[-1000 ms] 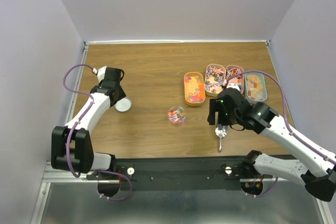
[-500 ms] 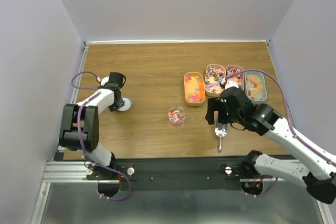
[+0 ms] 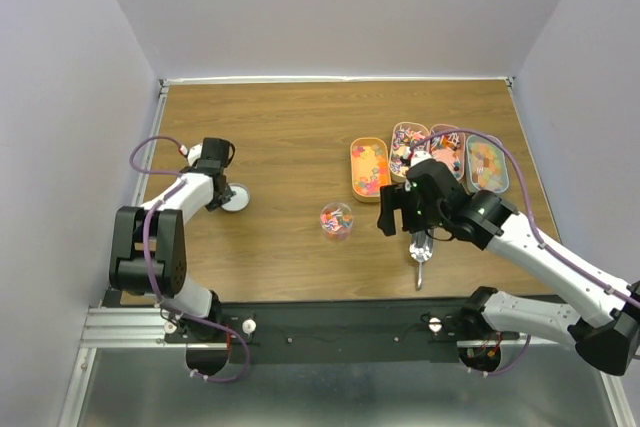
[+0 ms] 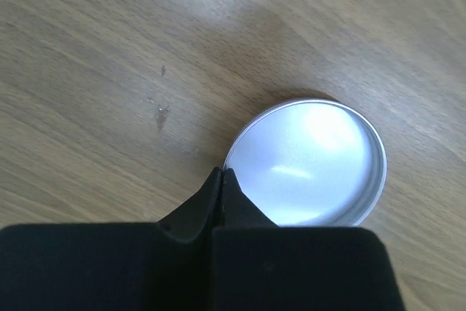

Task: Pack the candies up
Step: Pick up the bottle lid at the center of the board.

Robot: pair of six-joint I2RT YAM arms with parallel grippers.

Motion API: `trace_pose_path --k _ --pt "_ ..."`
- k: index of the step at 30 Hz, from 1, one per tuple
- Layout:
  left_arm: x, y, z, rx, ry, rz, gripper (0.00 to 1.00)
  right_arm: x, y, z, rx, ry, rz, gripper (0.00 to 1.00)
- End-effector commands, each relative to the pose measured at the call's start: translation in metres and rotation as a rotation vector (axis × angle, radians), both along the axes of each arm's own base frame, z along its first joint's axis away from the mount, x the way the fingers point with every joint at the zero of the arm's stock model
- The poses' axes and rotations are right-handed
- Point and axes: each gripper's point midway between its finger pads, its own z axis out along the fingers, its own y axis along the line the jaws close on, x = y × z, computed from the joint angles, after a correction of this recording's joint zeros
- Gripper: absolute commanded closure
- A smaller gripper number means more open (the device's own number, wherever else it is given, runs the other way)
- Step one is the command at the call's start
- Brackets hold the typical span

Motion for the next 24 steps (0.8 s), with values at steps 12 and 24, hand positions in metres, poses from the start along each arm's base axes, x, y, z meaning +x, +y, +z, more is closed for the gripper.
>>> trace_pose_path --k 12,24 --pt "0.023 -0.141 0.214 -0.276 -0.743 -0.472 1.00 0.018 0.132 0.089 0.440 -0.091 0.442 0.09" --pt "-0.005 -0.197 0.262 -0.366 -0.919 -0.690 1.00 0.071 0.149 0.115 0.545 -0.169 0.404 0.14"
